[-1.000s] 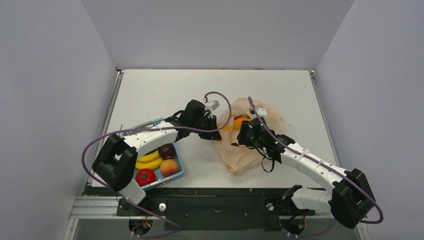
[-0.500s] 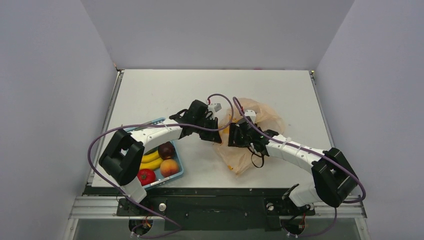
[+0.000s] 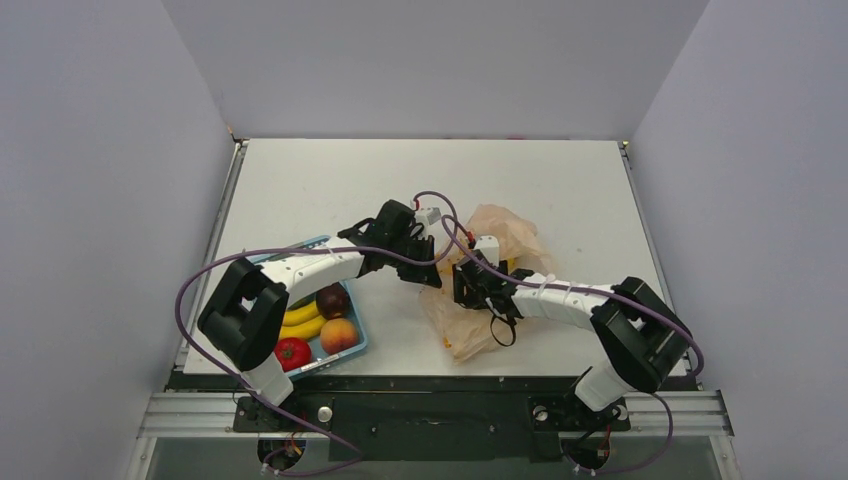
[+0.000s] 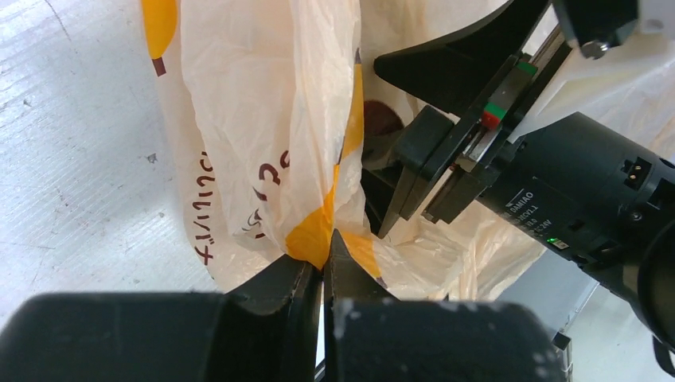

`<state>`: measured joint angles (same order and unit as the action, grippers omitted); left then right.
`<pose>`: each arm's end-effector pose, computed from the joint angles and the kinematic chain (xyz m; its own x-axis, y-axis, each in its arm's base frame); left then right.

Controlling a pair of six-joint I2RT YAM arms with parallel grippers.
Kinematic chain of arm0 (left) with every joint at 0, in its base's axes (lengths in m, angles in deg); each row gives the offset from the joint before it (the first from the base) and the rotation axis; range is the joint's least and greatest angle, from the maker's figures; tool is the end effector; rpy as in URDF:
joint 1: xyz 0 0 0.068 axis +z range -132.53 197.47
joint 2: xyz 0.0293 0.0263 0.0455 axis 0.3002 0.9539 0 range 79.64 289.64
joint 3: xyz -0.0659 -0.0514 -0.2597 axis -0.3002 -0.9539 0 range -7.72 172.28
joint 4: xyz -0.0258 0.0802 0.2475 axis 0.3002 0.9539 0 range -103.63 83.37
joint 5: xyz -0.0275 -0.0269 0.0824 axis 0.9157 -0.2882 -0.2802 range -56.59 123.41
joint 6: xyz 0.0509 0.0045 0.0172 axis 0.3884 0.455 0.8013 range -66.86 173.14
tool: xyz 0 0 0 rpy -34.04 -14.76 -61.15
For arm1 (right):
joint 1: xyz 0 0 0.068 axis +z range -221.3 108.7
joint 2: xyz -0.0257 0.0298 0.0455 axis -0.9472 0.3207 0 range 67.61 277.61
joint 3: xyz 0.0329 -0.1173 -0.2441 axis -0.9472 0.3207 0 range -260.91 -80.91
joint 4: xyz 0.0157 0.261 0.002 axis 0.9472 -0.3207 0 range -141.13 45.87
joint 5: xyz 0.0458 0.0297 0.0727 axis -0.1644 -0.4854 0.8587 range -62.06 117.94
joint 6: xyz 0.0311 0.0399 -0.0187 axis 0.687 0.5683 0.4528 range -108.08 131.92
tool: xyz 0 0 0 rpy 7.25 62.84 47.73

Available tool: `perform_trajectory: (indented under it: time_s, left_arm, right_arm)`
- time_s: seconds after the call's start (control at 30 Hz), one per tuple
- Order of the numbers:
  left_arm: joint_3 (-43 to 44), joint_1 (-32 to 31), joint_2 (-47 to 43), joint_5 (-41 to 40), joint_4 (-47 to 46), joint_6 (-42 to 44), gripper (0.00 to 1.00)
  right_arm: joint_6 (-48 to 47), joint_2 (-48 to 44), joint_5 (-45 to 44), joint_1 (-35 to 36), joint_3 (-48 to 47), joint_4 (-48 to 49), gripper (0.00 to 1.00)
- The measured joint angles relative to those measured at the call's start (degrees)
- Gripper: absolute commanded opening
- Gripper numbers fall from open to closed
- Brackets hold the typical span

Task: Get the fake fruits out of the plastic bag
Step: Take out the fake fruit from the plastic bag.

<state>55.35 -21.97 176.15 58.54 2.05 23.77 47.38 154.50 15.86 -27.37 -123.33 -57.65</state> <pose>0.2660 -0.2386 0.2106 -0.8962 0.1623 -0.4129 0.4020 0.6910 -0.6008 0.2069 0.1891 0.1560 -0.8446 -0.0259 -0.5347 -0.1331 0.9776 0.1630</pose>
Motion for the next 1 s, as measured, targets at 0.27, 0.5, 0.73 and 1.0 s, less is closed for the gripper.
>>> perform_trajectory:
  time_s: [0.27, 0.5, 0.73, 1.0]
  left_arm:
    - [0.1, 0.3, 0.0, 0.0, 0.5, -0.2, 0.0]
    - [0.7, 0.5, 0.0, 0.5, 0.9, -0.1, 0.0]
    - [0.8, 0.5, 0.0, 1.0, 0.9, 0.1, 0.0]
    - [1.6, 0.5, 0.1, 2.0, 0.9, 0.1, 0.05]
  right_arm:
    - [-0.7, 2.5, -3.0, 0.0, -0.1, 3.7, 0.27]
    - [-2.3, -0.5, -4.7, 0.0, -0.1, 2.7, 0.02]
    - [-3.5, -10.4, -6.6, -0.8, -0.4, 1.8, 0.0]
    - [-4.0, -18.6, -7.0, -4.3, -0.5, 0.5, 0.0]
